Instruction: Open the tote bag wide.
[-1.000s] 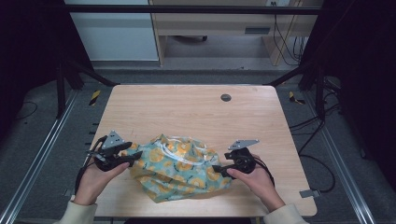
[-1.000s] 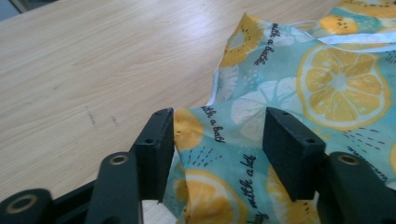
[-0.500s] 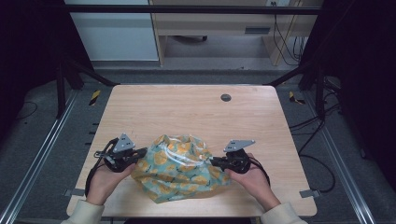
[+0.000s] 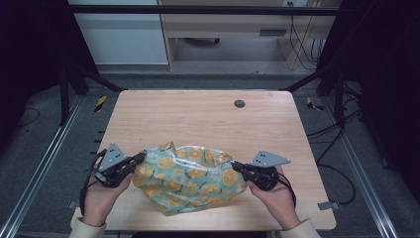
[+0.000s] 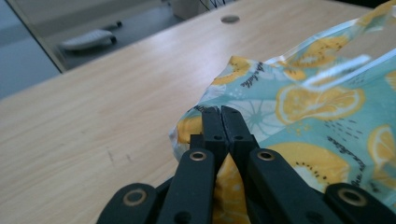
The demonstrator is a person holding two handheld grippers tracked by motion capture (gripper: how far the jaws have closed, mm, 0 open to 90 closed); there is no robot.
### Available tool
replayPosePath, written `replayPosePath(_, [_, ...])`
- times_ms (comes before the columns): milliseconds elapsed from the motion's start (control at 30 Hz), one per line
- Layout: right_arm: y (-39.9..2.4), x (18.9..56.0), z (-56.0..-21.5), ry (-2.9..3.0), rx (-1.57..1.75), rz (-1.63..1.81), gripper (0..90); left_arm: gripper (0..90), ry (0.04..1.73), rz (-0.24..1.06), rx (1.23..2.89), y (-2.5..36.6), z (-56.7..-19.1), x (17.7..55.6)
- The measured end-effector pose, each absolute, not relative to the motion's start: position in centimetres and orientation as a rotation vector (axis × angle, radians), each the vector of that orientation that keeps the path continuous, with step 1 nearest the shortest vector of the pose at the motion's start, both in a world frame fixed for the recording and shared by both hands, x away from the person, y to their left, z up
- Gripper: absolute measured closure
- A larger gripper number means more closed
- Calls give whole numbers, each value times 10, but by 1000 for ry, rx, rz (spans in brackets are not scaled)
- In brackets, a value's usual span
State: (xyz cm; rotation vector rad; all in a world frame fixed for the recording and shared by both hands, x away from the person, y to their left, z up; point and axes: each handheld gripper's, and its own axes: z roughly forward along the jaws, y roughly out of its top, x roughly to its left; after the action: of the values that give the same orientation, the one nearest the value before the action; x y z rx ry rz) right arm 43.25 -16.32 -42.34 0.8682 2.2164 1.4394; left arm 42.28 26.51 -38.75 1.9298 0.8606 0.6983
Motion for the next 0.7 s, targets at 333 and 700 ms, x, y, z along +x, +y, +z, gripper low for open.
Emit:
replayPosePath(333, [-172,402,-419,2229,753,1514,900,900,809,657,2019,272,-402,387])
replayPosePath(700, [-166,415,-462,2556,749,1315,900,900,778,488,2364,255,-463,411])
